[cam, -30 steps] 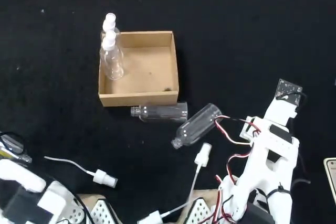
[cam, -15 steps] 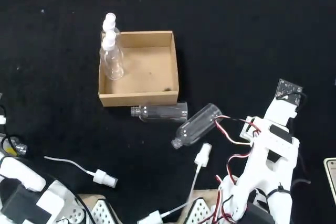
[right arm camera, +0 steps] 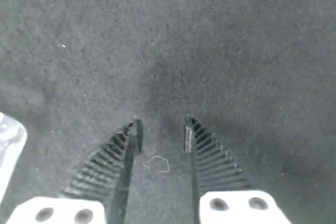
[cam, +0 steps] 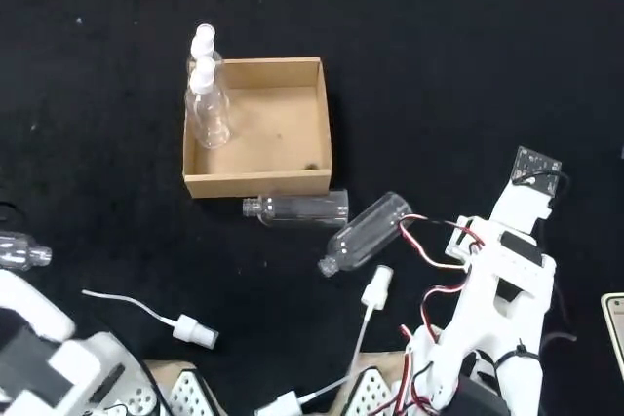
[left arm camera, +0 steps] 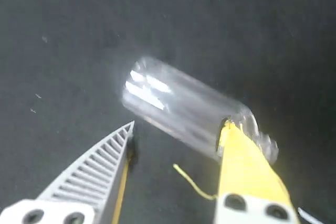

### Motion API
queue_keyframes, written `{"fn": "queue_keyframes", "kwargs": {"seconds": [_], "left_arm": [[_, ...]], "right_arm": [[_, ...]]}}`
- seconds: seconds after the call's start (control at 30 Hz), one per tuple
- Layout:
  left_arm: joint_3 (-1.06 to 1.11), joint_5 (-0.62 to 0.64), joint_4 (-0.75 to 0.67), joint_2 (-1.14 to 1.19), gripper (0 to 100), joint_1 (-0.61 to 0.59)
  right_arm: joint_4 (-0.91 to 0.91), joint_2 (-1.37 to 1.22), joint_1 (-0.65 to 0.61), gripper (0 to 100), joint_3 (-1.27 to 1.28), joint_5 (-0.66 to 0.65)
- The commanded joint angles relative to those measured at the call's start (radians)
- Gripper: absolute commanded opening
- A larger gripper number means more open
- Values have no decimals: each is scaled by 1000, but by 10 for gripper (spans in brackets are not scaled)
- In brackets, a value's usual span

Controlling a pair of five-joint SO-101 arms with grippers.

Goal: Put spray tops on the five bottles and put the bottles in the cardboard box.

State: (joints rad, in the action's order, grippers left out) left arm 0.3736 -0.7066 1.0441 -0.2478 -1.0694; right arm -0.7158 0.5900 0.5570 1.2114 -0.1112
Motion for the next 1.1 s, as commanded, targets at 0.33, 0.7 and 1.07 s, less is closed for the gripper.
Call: {"fn": "queue_keyframes", "kwargs": {"seconds": [0.33,0.7,1.07], "left_arm": [[-572,204,11,543,232,-65],[-680,54,21,713,231,-240],[-851,-258,479,684,227,-275]], "right_arm": [[21,10,-14,106,-1,-8],[21,10,-17,106,-1,-8],[21,10,-17,106,-1,-9]]}}
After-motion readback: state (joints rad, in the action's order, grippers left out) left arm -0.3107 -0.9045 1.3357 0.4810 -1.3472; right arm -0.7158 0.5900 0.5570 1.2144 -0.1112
